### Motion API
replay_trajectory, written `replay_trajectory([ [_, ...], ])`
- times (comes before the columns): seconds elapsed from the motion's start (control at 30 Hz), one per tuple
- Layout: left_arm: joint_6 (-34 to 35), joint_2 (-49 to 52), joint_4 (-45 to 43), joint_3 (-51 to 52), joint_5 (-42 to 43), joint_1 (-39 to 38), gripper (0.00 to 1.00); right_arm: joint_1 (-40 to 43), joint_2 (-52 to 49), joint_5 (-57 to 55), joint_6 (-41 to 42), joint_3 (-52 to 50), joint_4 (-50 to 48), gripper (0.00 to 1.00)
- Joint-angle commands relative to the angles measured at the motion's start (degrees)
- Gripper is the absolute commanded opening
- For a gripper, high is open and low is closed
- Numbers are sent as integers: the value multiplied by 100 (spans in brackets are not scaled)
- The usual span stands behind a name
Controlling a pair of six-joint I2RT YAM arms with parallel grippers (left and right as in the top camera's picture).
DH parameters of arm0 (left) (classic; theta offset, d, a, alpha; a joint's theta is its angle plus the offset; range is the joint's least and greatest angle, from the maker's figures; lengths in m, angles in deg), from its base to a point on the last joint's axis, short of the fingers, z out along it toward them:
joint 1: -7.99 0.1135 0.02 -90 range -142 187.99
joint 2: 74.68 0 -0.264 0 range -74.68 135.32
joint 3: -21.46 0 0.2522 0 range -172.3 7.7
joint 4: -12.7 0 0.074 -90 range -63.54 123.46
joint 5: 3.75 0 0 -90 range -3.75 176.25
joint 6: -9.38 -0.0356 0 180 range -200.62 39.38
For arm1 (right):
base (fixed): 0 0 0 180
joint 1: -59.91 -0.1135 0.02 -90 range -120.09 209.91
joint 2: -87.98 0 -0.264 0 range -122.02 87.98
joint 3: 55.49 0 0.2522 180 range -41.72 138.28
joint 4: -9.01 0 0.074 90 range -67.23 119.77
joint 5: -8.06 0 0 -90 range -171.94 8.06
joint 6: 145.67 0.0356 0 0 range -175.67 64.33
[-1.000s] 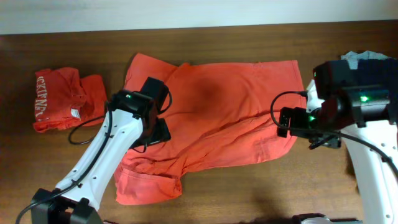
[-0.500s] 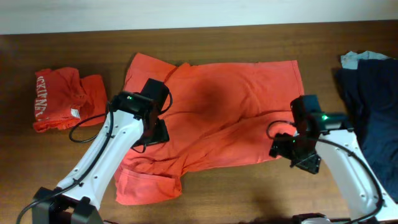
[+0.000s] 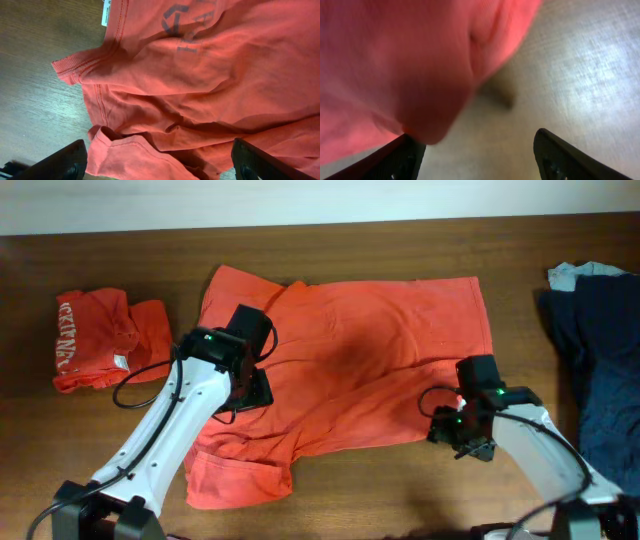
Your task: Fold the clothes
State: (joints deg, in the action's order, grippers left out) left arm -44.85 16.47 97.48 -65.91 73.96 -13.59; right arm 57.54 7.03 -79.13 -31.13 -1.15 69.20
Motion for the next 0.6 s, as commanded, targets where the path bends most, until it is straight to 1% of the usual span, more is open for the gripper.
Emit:
replay_trajectory([
  [0.0,-68,-118,-9,39,-81,-2,92,20,-313,-11,-168,-35,-234,73],
  [0.13,-68,-118,-7,39,-79,-2,92,20,-588,-55,-186,-33,-634,73],
  [0.27,-68,-118,-9,39,-81,-2,92,22,-616,-227,-186,-28,-914,72],
  [0.3,-68,-118,-9,39,-81,-2,92,20,-616,-254,-188,-28,-942,68],
  [0.33,-68,-118,-9,39,-81,-2,92,20,-621,-328,-186,-28,-942,58],
  [0.37,-66,-118,-9,39,-81,-2,92,20,-621,-382,-188,-28,-942,53],
  [0.4,-68,-118,-11,39,-83,-2,92,20,-623,-463,-188,-28,-938,46],
  [0.43,-68,-118,-13,39,-83,-2,92,20,-623,-516,-188,-28,-940,44],
  [0.57,-68,-118,-13,39,-83,-2,92,22,-621,-717,-184,-28,-942,44],
])
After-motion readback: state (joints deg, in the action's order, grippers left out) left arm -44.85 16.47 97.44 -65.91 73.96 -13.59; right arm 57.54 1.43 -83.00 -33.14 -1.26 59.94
